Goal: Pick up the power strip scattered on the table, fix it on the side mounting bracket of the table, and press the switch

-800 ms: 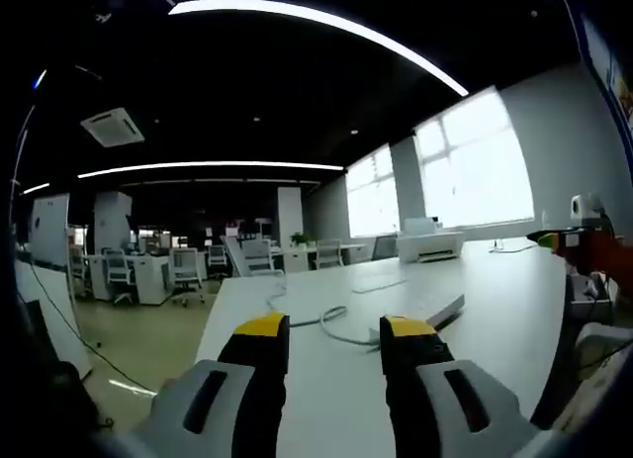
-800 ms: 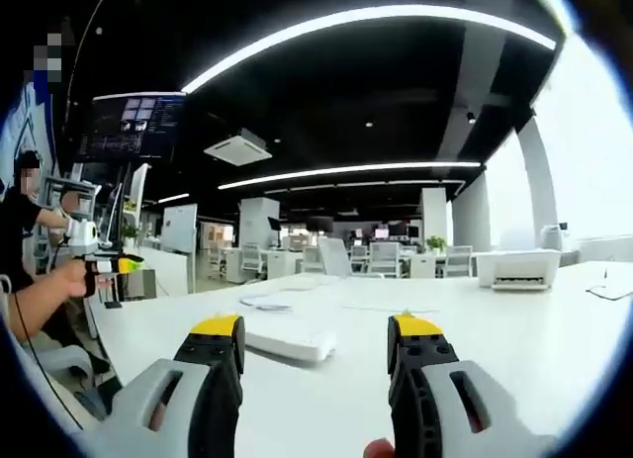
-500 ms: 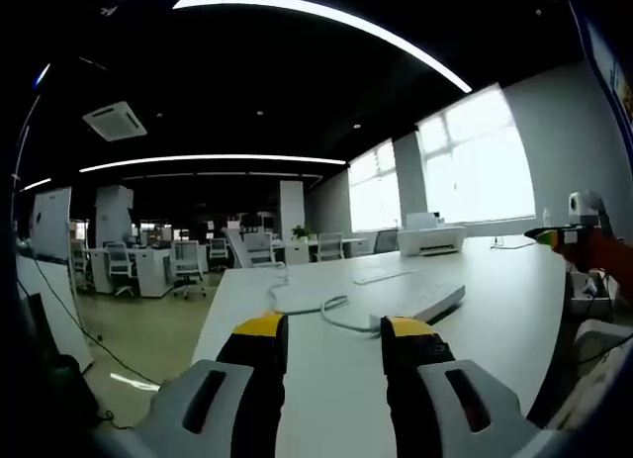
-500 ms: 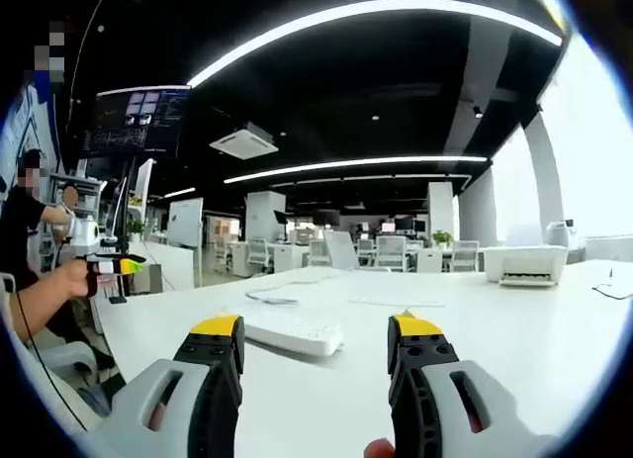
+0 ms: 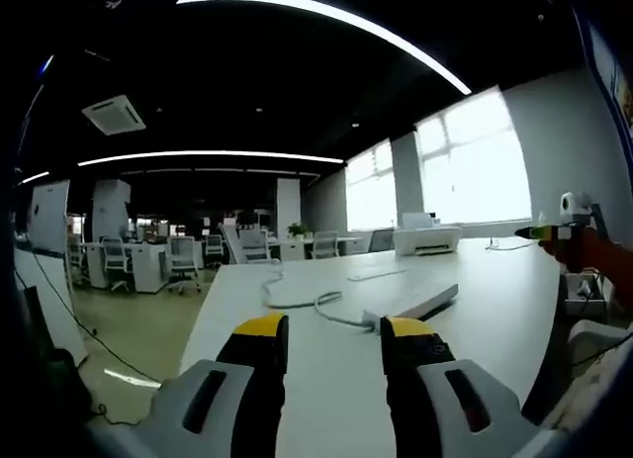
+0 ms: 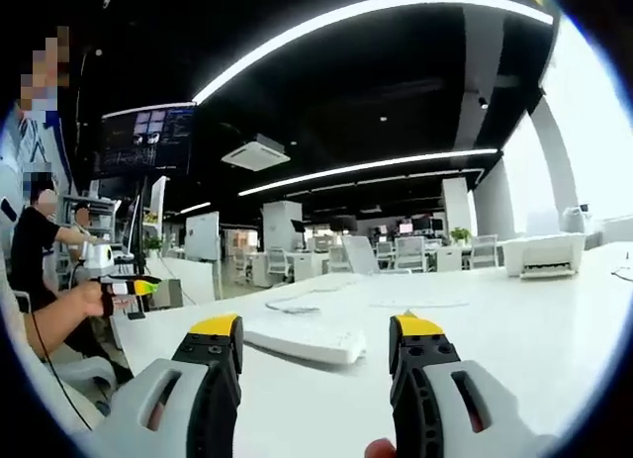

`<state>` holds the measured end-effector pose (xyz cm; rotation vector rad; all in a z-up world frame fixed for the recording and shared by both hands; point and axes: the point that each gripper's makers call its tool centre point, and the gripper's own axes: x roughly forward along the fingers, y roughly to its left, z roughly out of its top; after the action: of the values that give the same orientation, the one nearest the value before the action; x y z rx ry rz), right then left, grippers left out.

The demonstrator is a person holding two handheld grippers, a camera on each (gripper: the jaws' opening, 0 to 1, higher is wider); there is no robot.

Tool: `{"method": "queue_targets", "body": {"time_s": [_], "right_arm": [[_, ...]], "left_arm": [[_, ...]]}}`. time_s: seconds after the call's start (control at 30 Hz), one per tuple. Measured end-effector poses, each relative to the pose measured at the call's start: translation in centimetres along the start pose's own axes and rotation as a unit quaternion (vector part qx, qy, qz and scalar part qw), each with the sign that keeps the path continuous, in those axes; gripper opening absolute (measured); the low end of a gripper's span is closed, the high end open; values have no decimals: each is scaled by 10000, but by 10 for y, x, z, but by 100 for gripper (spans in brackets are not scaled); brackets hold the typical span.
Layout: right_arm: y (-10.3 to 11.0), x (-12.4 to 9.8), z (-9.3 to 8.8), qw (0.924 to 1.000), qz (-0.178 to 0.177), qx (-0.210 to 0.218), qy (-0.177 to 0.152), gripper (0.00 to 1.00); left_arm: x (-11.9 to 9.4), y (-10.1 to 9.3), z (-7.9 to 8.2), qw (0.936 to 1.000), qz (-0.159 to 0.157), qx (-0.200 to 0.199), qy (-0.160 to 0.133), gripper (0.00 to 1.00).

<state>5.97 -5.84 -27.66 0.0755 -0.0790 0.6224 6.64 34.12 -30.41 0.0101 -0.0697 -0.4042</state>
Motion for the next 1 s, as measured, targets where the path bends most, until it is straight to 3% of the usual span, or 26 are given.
{"method": "queue_targets", "body": {"time_s": [0.07, 0.37, 0.63, 1.0], "right_arm": [[3, 0, -1, 9998, 125, 164, -44, 56], [1, 3, -8, 9995, 280, 140, 43, 57], [-5, 5, -7, 9987, 416, -161, 227, 59], [-16, 10, -12, 9977, 533, -373, 183, 61]], "left_arm": [[1, -1, 0, 10000, -7, -92, -34, 41], [-1, -12, 7, 9997, -188, -105, -83, 43], [-10, -9, 16, 9997, -202, -72, -103, 45], [-12, -10, 10, 9995, -241, -214, 16, 47]]}}
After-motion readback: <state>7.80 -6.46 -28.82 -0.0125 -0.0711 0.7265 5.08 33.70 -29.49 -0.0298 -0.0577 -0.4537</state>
